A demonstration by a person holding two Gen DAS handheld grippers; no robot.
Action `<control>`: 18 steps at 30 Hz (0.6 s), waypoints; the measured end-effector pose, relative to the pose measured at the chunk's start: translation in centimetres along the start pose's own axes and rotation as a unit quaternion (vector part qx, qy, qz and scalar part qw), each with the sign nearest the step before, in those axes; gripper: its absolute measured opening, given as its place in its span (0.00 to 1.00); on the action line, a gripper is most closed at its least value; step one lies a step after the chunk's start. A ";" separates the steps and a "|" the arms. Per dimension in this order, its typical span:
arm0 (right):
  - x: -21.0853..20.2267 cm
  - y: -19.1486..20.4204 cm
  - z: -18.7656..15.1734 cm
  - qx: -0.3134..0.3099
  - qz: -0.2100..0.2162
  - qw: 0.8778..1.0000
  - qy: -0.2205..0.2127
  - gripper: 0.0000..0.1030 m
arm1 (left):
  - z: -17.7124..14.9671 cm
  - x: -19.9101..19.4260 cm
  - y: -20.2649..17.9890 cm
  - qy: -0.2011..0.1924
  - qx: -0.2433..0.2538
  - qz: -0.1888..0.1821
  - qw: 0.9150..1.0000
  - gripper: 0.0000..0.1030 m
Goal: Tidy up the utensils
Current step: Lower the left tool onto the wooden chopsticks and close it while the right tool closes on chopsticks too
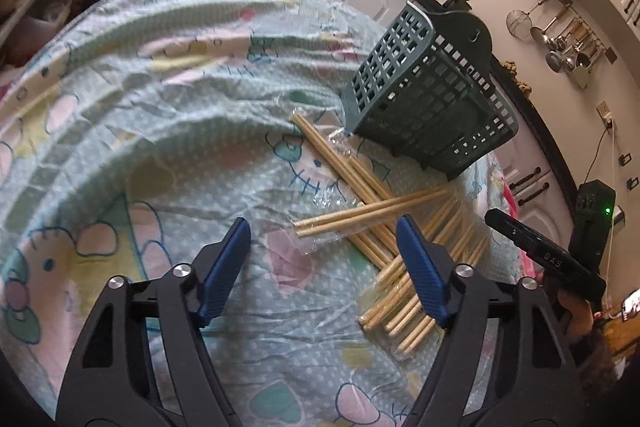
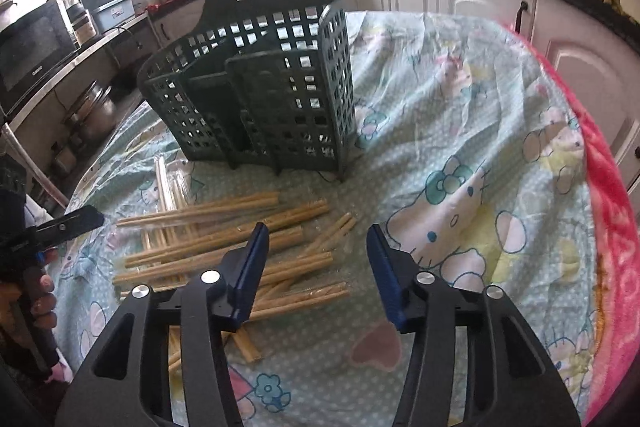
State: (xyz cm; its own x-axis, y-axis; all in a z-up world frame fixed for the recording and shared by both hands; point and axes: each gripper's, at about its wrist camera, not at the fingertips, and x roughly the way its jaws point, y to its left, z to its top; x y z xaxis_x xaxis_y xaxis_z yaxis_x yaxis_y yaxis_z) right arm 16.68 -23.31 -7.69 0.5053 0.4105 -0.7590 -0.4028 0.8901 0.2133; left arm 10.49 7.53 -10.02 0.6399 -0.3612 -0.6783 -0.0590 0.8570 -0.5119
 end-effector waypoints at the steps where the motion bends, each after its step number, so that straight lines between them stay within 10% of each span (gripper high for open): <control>1: 0.1 0.0 0.0 -0.001 0.001 1.000 0.002 0.44 | -0.1 0.2 0.0 0.001 0.000 -0.001 1.000 0.58; 18: 2.3 -1.8 0.1 0.012 0.029 0.999 0.038 0.18 | 0.0 1.3 0.5 0.002 0.001 0.003 1.000 0.08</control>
State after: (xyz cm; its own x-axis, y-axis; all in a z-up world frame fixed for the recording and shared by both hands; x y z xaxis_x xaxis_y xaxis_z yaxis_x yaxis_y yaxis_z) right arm 18.64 -23.96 -9.71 0.4224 0.4469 -0.7886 -0.4108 0.8699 0.2729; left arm 11.34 7.47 -11.13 0.6368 -0.3565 -0.6836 -0.0620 0.8601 -0.5063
